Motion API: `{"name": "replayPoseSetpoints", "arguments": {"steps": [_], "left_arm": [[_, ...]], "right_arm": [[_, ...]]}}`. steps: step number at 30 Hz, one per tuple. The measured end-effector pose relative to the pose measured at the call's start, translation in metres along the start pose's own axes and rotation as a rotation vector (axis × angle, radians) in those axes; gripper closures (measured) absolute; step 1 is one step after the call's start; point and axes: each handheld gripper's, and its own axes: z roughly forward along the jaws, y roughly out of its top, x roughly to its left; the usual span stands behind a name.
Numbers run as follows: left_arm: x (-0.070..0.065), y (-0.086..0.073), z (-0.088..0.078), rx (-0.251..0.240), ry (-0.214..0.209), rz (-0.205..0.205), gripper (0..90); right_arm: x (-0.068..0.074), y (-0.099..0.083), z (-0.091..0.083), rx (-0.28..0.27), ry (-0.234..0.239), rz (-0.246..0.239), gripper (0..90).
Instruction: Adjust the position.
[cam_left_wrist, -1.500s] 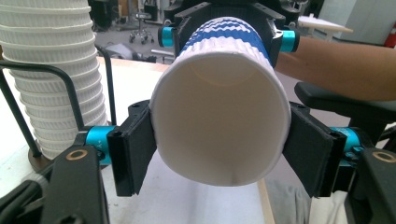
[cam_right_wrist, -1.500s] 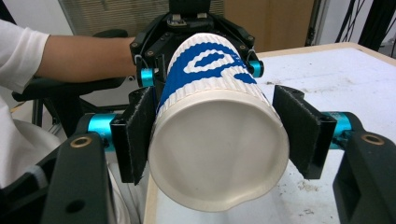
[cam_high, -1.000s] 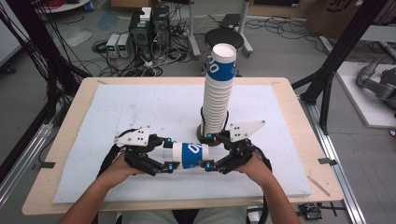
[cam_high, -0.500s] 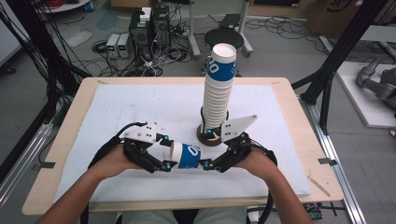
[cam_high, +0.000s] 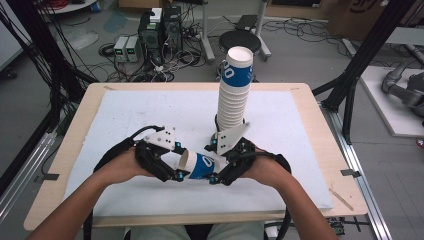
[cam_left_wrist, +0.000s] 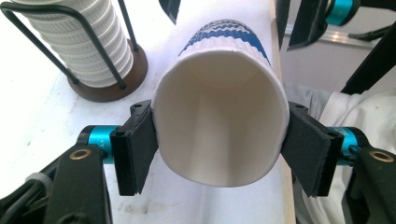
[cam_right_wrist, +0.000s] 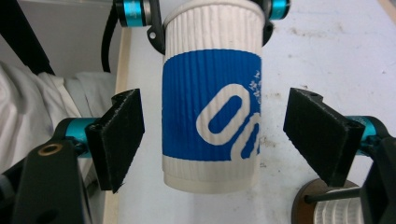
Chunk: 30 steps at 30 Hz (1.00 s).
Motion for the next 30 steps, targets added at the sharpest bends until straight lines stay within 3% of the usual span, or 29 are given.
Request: {"name": "replayPoseSetpoints", "arguments": {"steps": [5,11,18,23,30], "left_arm": [[-0.001,0.007,0.003,0.046,0.004,0.013,31.3],[-0.002,0.009,0.008,0.076,-0.004,0.003,31.0],[-0.004,0.015,0.013,0.101,-0.010,0.011,31.0],[-0.004,0.016,0.016,0.109,-0.005,-0.002,27.7],[-0.003,0.012,0.019,0.048,-0.007,-0.035,22.7]], "right_arm": [[0.000,0.006,0.014,0.067,0.016,-0.027,20.8],[0.002,0.006,0.029,0.154,0.001,-0.051,21.1],[0.004,0.009,0.036,0.182,0.018,-0.076,28.1],[0.005,0.009,0.039,0.203,0.013,-0.073,28.3],[0.004,0.004,0.039,0.194,0.007,-0.046,27.8]]}}
